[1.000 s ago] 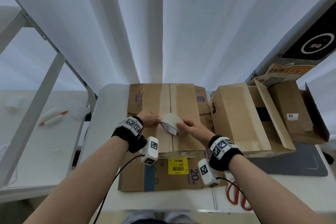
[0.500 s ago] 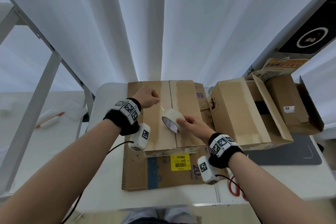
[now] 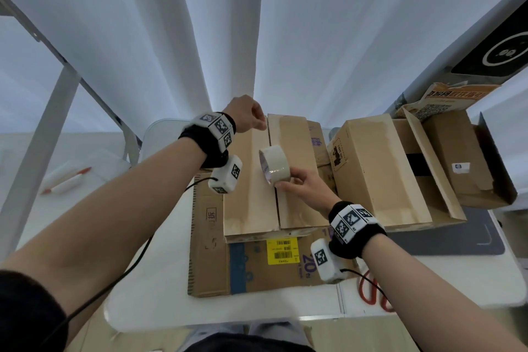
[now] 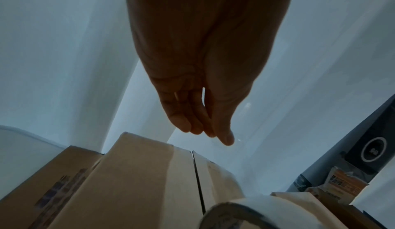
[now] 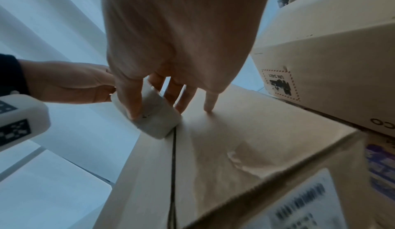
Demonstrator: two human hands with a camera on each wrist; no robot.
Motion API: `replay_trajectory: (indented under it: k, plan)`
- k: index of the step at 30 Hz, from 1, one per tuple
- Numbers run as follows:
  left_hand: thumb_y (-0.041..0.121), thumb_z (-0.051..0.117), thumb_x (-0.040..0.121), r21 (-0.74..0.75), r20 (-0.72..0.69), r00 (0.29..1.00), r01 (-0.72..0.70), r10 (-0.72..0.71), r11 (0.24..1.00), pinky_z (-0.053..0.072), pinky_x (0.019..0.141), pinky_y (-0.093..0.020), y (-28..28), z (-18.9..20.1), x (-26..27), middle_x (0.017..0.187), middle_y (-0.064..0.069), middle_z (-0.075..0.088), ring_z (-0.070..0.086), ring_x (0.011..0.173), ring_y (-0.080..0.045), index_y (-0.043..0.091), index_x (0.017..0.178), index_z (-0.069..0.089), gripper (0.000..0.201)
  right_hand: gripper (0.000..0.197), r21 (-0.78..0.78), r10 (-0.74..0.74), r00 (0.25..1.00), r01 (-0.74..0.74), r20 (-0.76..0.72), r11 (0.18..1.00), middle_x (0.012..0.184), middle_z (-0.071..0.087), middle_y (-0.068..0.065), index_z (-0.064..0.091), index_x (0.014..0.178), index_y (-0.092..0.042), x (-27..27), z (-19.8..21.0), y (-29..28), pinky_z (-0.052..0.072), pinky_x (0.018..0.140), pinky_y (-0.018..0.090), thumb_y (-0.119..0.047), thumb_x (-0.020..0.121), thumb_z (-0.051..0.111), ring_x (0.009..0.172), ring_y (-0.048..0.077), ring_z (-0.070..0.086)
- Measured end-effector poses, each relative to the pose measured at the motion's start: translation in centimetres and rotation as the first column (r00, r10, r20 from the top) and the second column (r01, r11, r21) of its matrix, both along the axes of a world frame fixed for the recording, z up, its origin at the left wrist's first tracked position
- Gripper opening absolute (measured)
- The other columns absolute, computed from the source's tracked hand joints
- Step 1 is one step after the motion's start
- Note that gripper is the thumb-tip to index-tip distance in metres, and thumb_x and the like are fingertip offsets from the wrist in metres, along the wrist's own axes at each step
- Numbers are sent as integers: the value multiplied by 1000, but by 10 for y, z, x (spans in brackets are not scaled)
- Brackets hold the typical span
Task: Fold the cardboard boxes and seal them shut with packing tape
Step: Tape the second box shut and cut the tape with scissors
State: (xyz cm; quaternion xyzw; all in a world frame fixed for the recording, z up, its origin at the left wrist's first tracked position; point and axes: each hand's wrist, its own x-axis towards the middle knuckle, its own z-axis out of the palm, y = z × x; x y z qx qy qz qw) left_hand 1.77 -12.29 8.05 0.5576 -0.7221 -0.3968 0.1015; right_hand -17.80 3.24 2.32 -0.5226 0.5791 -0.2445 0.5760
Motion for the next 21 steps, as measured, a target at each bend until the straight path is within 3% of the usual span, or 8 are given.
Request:
replay_trajectory:
  k: [2, 4, 10, 13, 17, 21]
  plan:
    - [19, 81, 80, -7, 12, 1000, 16, -16, 1000, 46, 76, -19, -15, 0, -4, 80, 7, 65, 59, 81, -8, 13, 90, 73, 14, 36, -3, -2, 1000, 2, 16, 1000, 119, 71, -3, 68, 125, -18, -1, -1, -11, 45, 100, 25, -22, 89, 72, 115, 10, 62]
    - [20, 81, 81, -3, 37, 999, 30, -29, 1000, 41, 64, -14, -29, -3, -9, 77, 9, 63, 56, 74, -3, 14, 88, 72, 13, 34, 18, 0, 999, -1, 35, 1000, 114, 73, -2, 69, 123, -16, -1, -1, -23, 46, 93, 19, -21, 89, 73, 107, 6, 66]
    - [20, 77, 84, 62, 94, 994, 56, -62, 997, 41, 57, -20, -66, -27, -19, 69, 1, 65, 58, 60, -5, 17, 80, 67, 11, 37, 78, 12, 1000, -12, 8, 997, 114, 73, -3, 70, 122, -21, -4, -18, -54, 44, 109, 39, -26, 86, 76, 113, 12, 64]
    - [19, 75, 86, 82, 104, 992, 57, -66, 995, 40, 56, -18, -78, -40, -21, 69, 1, 64, 57, 60, -5, 14, 85, 69, 8, 35, 110, -13, 998, 7, 54, 994, 115, 73, -3, 71, 120, -18, -5, -22, -64, 42, 110, 35, -25, 86, 76, 113, 8, 64]
    - [16, 73, 87, 91, 84, 995, 44, -52, 995, 42, 59, -18, -90, -57, -22, 75, -1, 66, 58, 62, -6, 11, 90, 70, 7, 26, 92, 32, 993, -42, 111, 995, 121, 69, -5, 73, 114, -9, -6, -22, -74, 44, 101, 18, -16, 89, 73, 111, 4, 63]
    - [16, 74, 86, 78, 90, 995, 43, -50, 996, 44, 74, -22, -98, -73, -26, 74, 7, 62, 55, 65, -3, 13, 89, 70, 6, 23, 55, 41, 995, -46, 94, 997, 122, 68, -1, 74, 112, -6, -4, -24, -86, 44, 107, 27, -14, 90, 71, 114, 11, 63]
